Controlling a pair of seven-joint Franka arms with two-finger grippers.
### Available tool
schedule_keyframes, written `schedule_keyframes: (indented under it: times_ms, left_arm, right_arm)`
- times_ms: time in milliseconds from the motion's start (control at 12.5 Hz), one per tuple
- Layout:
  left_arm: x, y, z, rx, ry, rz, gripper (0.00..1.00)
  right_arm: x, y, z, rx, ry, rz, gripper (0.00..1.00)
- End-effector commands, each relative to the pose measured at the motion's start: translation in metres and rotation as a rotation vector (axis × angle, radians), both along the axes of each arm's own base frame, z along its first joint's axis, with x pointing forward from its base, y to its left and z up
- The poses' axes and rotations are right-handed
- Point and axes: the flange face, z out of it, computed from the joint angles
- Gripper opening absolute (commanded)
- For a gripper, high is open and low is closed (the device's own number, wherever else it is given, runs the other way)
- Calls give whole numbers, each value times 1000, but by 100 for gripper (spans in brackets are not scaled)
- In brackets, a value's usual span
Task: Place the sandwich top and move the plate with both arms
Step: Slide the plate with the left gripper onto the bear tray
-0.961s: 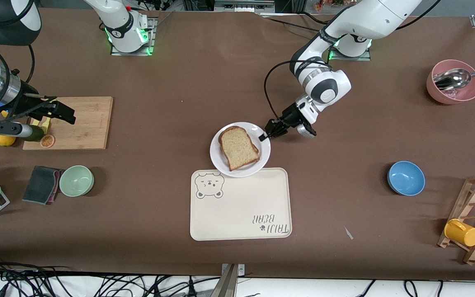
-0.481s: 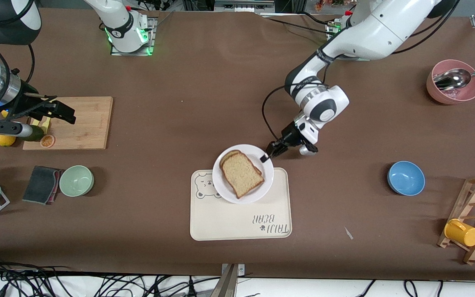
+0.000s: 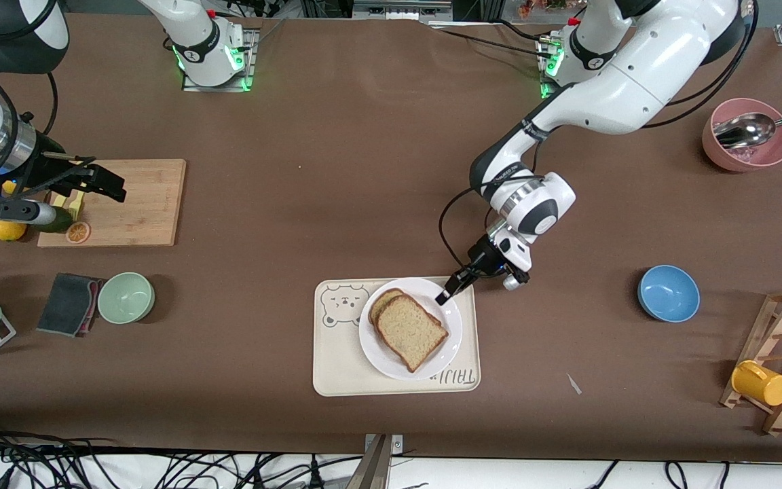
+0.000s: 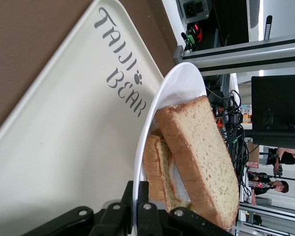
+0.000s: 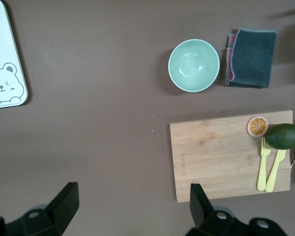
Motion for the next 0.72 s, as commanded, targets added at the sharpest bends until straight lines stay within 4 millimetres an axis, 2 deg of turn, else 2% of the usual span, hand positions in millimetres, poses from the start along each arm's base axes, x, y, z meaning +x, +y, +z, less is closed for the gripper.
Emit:
schedule_keyframes:
  times_ms: [0, 160, 320, 481, 561, 641]
  left_arm:
    - [10, -25, -6, -9, -7, -1, 0]
    - [3, -38, -8, -10, -2, -20, 0]
    - [4, -31, -14, 2, 4, -13, 0]
    - [6, -29, -13, -1, 1, -9, 0]
    - [6, -29, -13, 1, 1, -9, 3]
    - [8, -26, -12, 2, -2, -6, 13]
  right_arm:
    - [-3, 0, 7, 4, 2, 15, 100]
    - [-4, 0, 7, 4, 3, 15, 100]
    - [-4, 0, 8, 4, 2, 15, 100]
    - [-4, 0, 10, 3, -1, 15, 100]
    - [-4, 0, 10, 3, -1, 15, 100]
    - [-4, 1, 12, 3, -6, 17, 100]
